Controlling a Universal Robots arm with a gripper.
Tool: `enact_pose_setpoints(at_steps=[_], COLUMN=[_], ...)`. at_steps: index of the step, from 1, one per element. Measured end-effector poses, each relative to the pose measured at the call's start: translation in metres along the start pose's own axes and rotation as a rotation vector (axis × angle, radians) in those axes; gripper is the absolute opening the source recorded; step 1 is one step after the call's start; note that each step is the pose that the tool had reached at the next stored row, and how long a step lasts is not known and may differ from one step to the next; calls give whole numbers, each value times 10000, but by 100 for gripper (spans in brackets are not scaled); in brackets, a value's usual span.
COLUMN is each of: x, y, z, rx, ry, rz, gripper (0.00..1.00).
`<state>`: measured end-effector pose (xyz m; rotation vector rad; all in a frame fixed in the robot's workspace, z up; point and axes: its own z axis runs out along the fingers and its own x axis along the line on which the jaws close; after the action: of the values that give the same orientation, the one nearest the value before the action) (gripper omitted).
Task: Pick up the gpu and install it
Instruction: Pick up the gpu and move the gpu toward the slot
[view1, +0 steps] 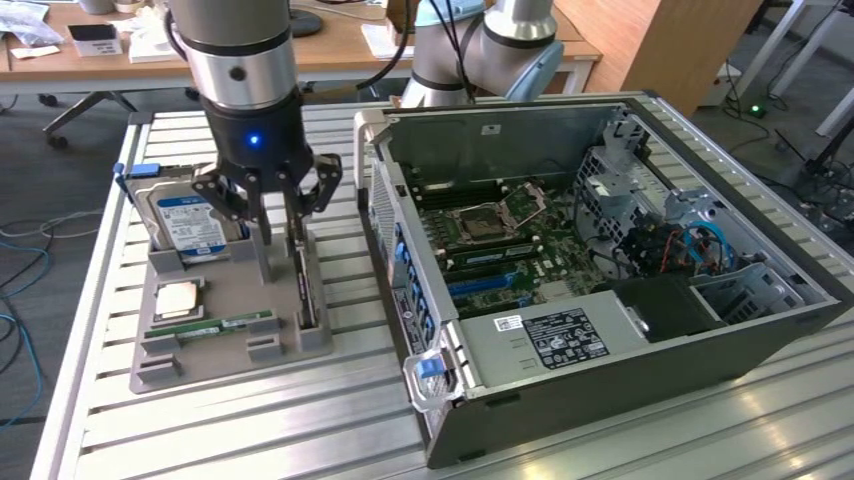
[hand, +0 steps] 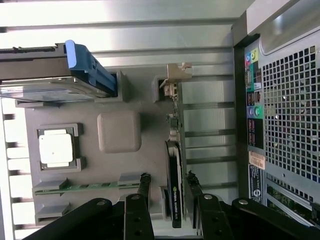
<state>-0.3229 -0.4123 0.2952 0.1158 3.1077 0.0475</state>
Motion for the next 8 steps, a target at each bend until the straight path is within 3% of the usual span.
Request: enact_pose_setpoints(at_steps=[8], x=[-2], y=[-1], z=[49], rx=[1], ry=[-1], rz=[1], gripper=[42])
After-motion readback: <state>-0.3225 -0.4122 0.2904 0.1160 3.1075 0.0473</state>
